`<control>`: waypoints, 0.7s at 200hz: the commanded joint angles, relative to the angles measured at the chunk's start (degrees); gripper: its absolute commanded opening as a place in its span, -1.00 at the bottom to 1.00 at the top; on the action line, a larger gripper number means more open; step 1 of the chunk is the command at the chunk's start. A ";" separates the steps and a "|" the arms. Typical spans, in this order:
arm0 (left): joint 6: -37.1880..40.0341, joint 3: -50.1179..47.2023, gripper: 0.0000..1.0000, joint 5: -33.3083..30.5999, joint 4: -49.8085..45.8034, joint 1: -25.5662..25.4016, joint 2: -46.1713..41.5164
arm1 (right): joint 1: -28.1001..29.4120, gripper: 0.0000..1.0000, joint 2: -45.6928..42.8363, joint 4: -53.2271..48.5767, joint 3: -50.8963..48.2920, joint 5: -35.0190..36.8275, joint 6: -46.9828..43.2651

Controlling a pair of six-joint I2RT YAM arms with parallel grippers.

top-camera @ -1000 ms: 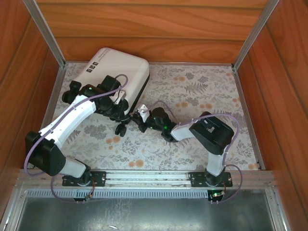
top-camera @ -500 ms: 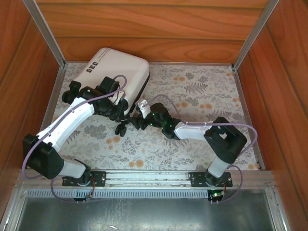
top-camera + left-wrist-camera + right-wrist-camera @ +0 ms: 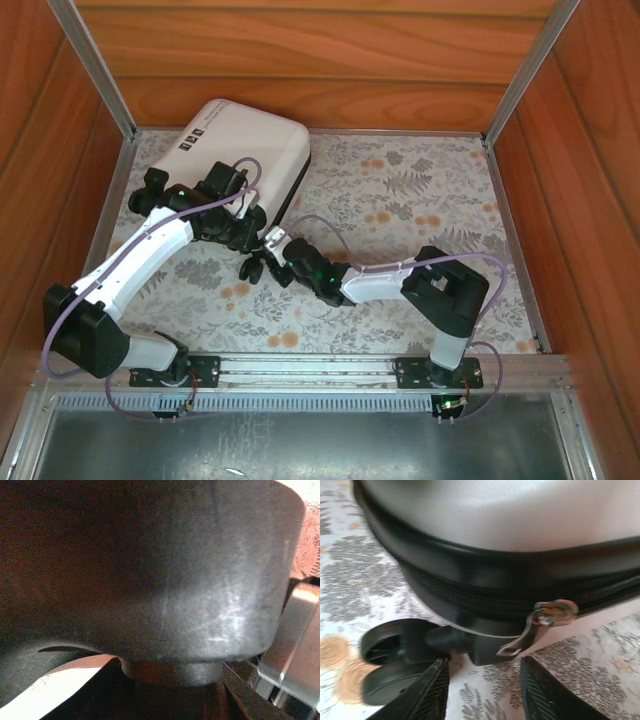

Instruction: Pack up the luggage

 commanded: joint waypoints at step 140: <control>-0.59 -1.40 -1.00 -1.89 1.08 0.93 -3.40 | -18.46 -0.57 -22.97 -17.67 -3.51 4.92 18.27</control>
